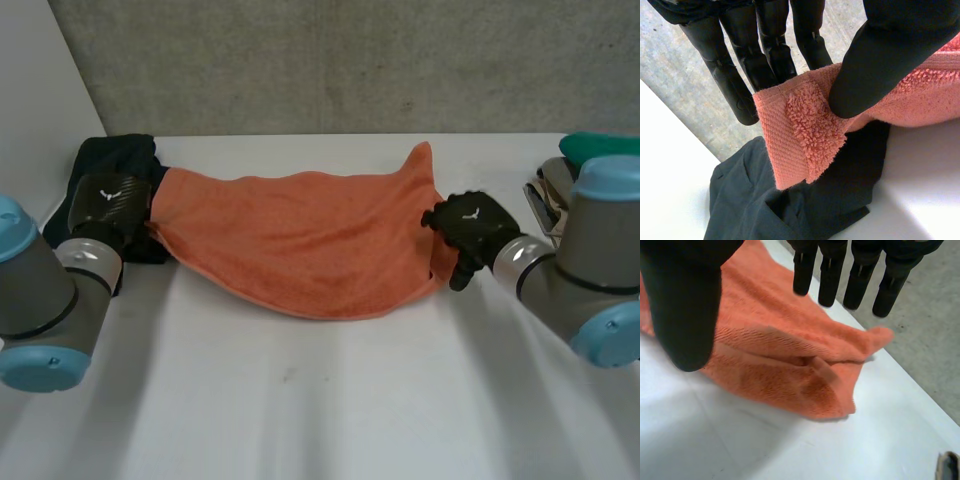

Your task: Fold the laundry.

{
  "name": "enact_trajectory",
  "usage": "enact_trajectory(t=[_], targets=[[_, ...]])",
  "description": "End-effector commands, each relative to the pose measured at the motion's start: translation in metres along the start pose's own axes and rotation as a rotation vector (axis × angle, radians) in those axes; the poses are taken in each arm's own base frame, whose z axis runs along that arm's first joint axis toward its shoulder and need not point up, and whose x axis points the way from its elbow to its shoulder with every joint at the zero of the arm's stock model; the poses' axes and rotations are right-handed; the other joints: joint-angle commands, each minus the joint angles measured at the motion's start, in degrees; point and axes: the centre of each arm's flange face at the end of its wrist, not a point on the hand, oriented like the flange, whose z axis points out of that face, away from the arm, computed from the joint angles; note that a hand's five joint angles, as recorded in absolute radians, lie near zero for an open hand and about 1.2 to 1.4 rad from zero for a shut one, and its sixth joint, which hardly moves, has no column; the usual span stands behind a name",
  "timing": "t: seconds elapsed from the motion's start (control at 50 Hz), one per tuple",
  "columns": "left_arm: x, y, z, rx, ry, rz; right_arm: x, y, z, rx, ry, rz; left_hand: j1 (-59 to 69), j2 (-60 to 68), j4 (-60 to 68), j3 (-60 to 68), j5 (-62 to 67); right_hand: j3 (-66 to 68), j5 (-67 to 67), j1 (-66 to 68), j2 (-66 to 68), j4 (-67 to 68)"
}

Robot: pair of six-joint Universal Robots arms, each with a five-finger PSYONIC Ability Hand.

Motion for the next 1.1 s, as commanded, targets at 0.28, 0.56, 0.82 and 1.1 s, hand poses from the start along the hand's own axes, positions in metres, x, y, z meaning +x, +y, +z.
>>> enact_trajectory(t=[0.28, 0.56, 0.82, 1.1], targets=[[-0.012, -0.008, -0.011, 0.0, 0.005, -0.012, 0.034, -0.005, 0.047, -0.005, -0.052, -0.354, 14.83, 11.4, 11.19, 11.82, 13.56, 14.75, 16.2, 14.38, 14.36, 15.04], [-0.016, -0.017, -0.013, 0.015, -0.006, -0.022, 0.036, 0.024, 0.092, -0.029, -0.011, -0.325, 14.83, 11.4, 11.19, 11.82, 13.56, 18.97, 20.42, 18.6, 18.58, 19.26], [-0.017, -0.018, -0.012, 0.017, -0.008, -0.022, 0.028, 0.039, 0.11, -0.026, -0.044, -0.204, 14.83, 11.4, 11.19, 11.82, 13.56, 18.97, 20.42, 18.6, 18.58, 19.26], [-0.027, -0.025, -0.023, -0.041, -0.009, 0.003, 0.061, 0.004, 0.041, -0.102, -0.031, -0.031, 14.83, 11.4, 11.19, 11.82, 13.56, 59.87, 61.32, 59.5, 59.48, 60.16]])
